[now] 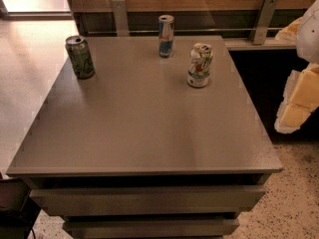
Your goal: Pick green can
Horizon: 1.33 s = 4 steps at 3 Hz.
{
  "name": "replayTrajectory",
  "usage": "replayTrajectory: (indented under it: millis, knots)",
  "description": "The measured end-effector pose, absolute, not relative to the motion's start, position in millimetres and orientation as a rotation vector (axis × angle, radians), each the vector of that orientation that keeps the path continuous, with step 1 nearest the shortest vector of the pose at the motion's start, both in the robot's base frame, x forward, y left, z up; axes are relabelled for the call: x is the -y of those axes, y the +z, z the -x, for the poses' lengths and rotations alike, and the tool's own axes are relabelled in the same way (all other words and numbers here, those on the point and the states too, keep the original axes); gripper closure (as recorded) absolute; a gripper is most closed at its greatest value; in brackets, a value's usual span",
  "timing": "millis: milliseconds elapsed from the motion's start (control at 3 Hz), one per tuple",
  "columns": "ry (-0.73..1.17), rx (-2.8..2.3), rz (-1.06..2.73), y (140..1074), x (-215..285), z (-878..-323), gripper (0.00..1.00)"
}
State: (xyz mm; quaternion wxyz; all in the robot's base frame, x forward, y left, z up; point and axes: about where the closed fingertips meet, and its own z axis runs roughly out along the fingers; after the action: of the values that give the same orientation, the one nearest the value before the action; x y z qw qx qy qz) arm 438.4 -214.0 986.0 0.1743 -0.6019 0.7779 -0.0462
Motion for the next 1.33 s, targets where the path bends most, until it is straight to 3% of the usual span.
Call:
replayTrajectory:
  millis: [667,1333]
  knots:
    - [-0.121,-2.178,1.682,986,208,-443,0.00]
    - [0.047,-2.054,1.499,962,152,-444,0.00]
